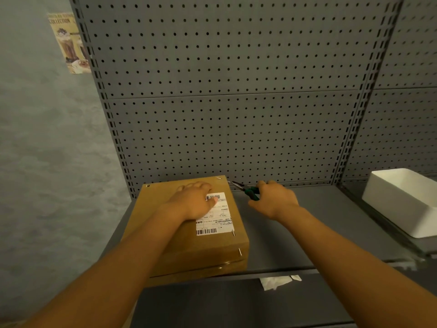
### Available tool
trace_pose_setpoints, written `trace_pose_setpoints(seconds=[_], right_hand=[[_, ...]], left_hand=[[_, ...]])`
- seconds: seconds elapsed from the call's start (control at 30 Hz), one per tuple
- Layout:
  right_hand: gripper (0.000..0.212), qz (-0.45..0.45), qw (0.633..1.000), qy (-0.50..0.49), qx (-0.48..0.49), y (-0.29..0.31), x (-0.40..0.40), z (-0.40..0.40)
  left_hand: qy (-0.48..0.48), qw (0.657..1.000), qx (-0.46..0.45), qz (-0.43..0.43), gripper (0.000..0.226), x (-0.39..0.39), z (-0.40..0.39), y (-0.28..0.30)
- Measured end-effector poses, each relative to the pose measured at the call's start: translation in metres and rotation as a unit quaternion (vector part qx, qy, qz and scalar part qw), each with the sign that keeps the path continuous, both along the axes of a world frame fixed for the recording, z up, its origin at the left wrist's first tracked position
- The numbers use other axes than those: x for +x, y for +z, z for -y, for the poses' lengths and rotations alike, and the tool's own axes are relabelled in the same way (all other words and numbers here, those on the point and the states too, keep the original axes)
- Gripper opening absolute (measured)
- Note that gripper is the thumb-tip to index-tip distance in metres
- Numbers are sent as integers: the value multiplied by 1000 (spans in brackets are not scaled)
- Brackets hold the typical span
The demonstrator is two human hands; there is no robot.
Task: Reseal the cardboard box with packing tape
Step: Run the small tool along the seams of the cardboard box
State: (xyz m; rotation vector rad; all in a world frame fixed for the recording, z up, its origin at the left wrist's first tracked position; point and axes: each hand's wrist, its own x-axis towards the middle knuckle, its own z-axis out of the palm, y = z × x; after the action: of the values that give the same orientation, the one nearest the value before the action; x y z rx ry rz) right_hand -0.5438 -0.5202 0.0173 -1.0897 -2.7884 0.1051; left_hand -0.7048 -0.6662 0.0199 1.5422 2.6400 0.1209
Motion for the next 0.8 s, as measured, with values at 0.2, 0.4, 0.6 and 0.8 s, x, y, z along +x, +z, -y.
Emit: trace_pose_setpoints(seconds=[0.2,0.4,0.6,0.8], right_hand=[[52,6,1000,22,-4,1,-5,-10],[56,18,999,43,23,-4,-6,-20],[56,27,997,58,48,-2,-9,-22],[57,57,993,68,78,5,-14,-20]], left_hand=[[12,1000,5,12,59,0,-11,2],[18,1000,-3,13,57,-3,-16,4],[15,1000,7,3,57,-2,-13,0],[13,1000,9,7,58,-2,-13,-1]])
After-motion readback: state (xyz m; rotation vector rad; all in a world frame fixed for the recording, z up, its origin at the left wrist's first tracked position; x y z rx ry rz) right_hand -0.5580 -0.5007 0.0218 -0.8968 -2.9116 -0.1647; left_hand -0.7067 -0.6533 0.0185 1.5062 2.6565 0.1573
